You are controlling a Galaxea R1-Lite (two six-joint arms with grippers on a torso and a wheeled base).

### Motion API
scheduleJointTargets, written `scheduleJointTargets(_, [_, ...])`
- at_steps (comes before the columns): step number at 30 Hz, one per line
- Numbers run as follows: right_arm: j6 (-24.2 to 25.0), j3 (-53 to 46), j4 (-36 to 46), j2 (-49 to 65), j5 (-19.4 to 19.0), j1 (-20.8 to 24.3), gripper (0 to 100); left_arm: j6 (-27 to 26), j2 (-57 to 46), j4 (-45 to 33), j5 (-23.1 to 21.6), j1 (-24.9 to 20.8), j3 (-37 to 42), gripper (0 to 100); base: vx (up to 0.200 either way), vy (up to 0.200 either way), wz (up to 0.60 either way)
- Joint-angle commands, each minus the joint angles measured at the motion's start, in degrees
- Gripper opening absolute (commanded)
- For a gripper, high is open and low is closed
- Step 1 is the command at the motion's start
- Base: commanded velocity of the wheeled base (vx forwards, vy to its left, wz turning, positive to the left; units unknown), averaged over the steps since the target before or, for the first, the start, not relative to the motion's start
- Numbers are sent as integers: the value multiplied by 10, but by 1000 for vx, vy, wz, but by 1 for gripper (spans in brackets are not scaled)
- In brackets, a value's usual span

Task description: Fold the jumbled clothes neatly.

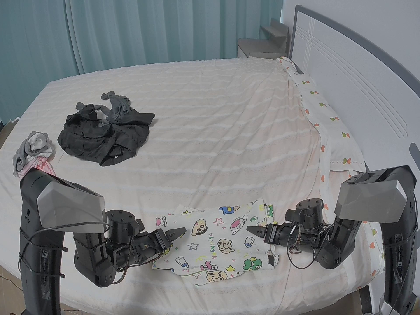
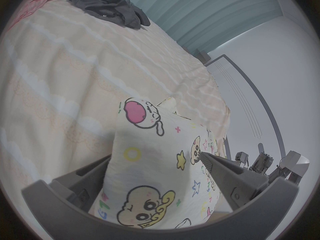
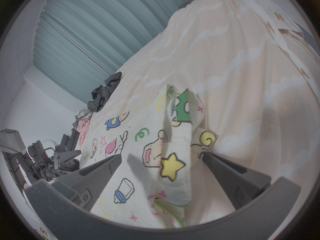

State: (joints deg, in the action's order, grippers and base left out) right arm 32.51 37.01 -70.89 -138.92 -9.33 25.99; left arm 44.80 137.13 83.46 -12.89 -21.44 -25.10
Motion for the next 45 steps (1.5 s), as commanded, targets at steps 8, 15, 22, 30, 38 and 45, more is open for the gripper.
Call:
scheduleJointTargets(8, [4,1,-23,0,-2,31,100,3,0,31,-30,-4,19,100,0,0,0])
scheduleJointTargets(15, [1,-41,-38,17,-3,24,100,2,4,42,-29,-18,25,100,0,0,0])
scheduleJointTargets(22, [0,-38,-53,5,-3,50,100,2,4,42,-29,-20,28,100,0,0,0])
scheduleJointTargets(30, [0,-33,-65,-12,-3,50,0,1,5,42,-29,-20,28,0,0,0,0])
scheduleJointTargets(38, [0,-37,-71,-13,-3,49,0,0,4,54,-29,-19,37,0,0,0,0])
scheduleJointTargets(45, [1,-35,-78,-16,-3,47,0,3,2,58,-28,-20,37,0,0,0,0])
